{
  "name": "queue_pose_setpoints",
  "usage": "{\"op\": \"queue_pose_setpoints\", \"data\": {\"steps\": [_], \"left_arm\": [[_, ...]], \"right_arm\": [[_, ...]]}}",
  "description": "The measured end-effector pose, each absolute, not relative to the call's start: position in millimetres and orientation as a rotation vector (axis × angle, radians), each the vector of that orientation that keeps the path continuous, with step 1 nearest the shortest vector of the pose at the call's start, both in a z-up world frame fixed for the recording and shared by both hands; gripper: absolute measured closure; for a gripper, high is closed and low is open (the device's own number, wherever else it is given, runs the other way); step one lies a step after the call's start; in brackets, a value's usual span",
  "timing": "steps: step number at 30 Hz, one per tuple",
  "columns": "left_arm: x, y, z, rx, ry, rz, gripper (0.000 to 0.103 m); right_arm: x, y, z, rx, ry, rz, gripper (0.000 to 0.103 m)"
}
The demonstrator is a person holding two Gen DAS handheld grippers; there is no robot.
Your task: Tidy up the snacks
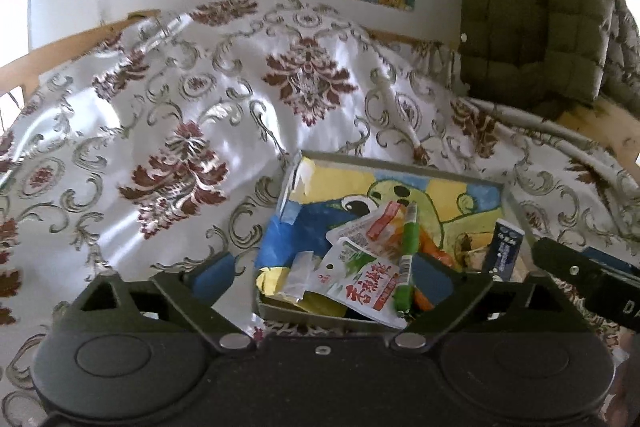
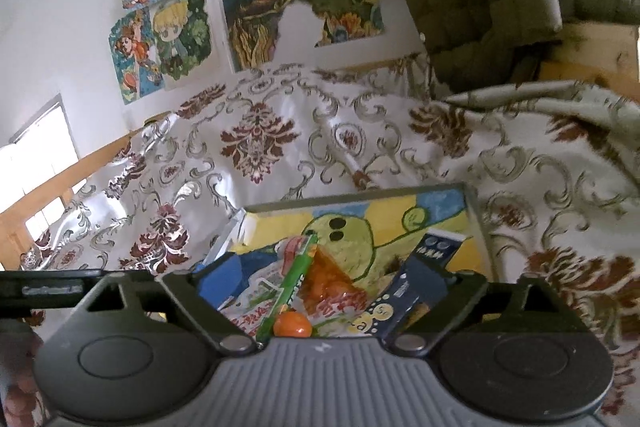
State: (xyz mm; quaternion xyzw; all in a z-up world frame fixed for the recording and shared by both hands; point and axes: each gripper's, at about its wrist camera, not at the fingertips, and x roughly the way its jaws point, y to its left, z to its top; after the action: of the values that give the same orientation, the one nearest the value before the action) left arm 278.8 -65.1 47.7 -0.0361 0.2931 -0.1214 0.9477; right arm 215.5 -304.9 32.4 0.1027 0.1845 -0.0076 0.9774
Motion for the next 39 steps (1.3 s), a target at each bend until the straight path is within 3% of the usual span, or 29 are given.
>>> {"op": "queue_pose_setpoints", "data": {"steps": [13, 39], "left_arm": [[208, -54, 64, -0.076, 0.51, -0.225, 0.001], [87, -29, 34, -0.006, 0.478, -0.181, 0.001]], "right_arm": [[138, -309, 55, 0.213, 0.269, -0.068, 0.0], [28, -276, 39, 0.175, 0.348, -0.153, 0.0]]}}
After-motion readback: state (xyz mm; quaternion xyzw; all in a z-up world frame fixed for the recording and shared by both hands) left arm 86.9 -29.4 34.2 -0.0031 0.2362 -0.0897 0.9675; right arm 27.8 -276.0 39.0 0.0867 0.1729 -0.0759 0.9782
